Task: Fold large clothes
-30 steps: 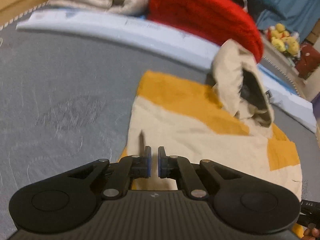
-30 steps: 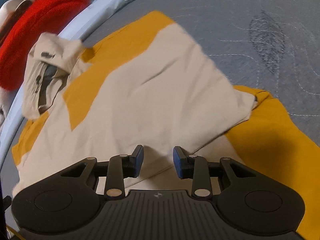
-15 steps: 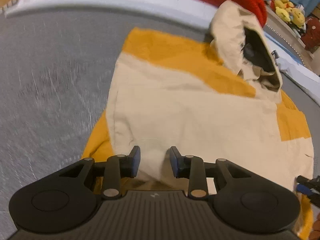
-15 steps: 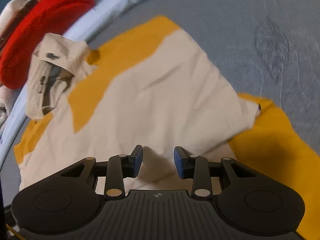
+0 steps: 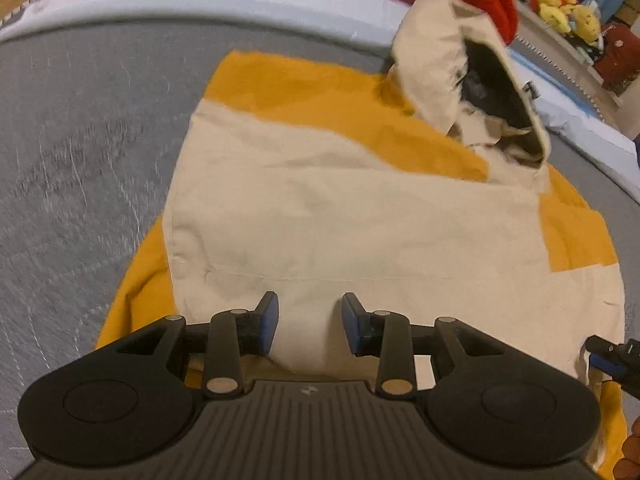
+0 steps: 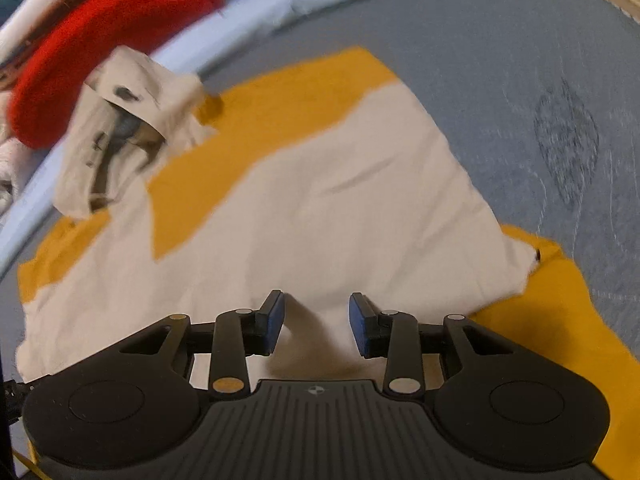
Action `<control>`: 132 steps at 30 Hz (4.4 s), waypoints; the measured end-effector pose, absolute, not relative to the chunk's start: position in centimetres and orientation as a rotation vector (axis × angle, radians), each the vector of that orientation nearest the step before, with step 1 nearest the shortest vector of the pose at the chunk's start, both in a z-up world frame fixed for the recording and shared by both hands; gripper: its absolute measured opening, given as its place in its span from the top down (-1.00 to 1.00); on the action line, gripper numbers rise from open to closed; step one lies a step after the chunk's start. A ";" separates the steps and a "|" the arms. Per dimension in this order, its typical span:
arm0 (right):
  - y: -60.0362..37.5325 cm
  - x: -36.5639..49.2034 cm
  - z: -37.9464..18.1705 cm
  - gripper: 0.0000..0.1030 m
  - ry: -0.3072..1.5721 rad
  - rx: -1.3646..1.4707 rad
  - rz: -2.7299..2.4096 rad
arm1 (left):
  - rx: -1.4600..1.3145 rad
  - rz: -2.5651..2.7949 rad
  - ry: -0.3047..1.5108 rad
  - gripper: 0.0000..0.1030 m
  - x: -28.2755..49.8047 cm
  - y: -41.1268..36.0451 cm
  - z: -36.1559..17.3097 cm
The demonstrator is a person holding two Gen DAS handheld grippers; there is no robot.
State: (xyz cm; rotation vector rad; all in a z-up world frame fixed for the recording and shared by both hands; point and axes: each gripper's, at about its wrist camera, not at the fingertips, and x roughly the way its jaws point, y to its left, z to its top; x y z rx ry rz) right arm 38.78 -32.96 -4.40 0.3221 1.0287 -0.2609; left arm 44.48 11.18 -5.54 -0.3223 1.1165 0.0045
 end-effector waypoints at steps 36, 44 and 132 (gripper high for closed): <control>-30.2 35.7 3.9 0.19 0.721 0.000 -0.090 | -0.124 -0.104 0.622 -0.55 40.7 6.9 0.2; -31.4 36.3 4.0 0.51 0.777 -0.043 -0.065 | -0.096 -0.113 0.624 -0.52 41.8 7.3 0.4; -33.3 38.4 2.2 0.94 0.465 1.046 0.380 | -1.033 -0.440 0.649 0.92 49.4 11.5 -5.4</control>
